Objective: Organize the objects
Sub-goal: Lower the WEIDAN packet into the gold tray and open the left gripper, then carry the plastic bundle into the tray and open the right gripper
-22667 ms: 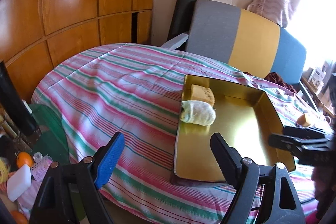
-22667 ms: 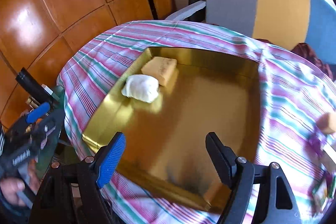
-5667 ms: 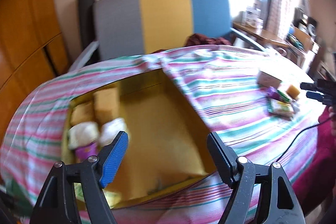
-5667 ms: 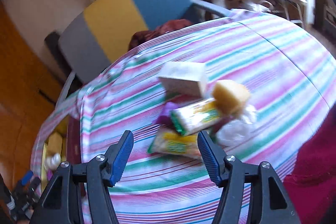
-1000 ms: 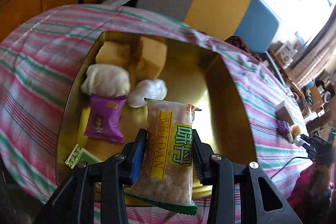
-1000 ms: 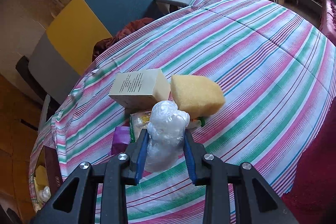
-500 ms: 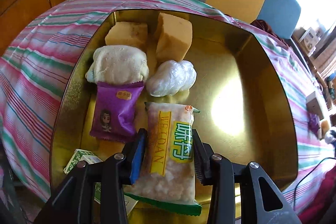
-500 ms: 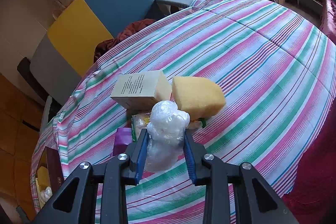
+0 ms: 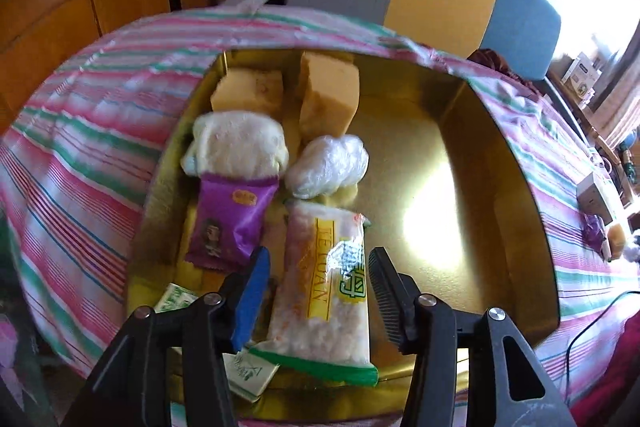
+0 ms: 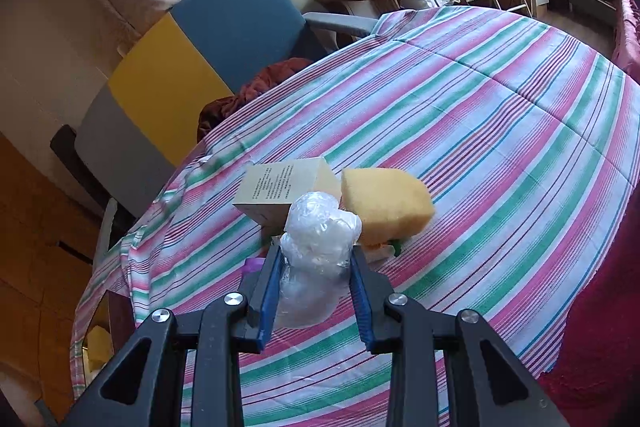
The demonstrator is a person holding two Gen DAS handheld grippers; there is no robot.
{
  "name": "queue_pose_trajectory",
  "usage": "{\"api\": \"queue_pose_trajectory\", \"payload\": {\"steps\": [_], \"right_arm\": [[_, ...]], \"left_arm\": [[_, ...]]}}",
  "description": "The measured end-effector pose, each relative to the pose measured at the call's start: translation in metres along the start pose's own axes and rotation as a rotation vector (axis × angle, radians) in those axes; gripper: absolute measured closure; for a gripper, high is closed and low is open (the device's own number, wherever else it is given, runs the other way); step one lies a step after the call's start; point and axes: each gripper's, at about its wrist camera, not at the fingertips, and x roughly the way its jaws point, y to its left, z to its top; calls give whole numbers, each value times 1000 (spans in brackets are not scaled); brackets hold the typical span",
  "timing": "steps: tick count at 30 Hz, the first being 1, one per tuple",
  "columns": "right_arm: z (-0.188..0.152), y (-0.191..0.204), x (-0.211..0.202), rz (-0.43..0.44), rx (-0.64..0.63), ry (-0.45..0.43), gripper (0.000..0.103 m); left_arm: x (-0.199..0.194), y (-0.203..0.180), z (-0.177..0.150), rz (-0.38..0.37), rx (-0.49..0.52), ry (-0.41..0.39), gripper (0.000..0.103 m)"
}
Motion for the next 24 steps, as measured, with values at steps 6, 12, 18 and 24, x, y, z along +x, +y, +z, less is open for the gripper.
{"api": "queue_pose_trajectory", "payload": {"steps": [6,12,18,24], "right_arm": [[-3,35,-27,59,-105,-35,71],[-32,125,-37,236,-357,64,71],[-101,227,-23,398,-644,255,71],[-162,287,-6,481,-799,387,71]], "left_arm": [[-37,7,5,21,16,-119,47],[-58,10,4,20,22,-173,46],[-67,14,-2,29,26,-198,46],[-71,27,-8,34,7,-205,46]]}}
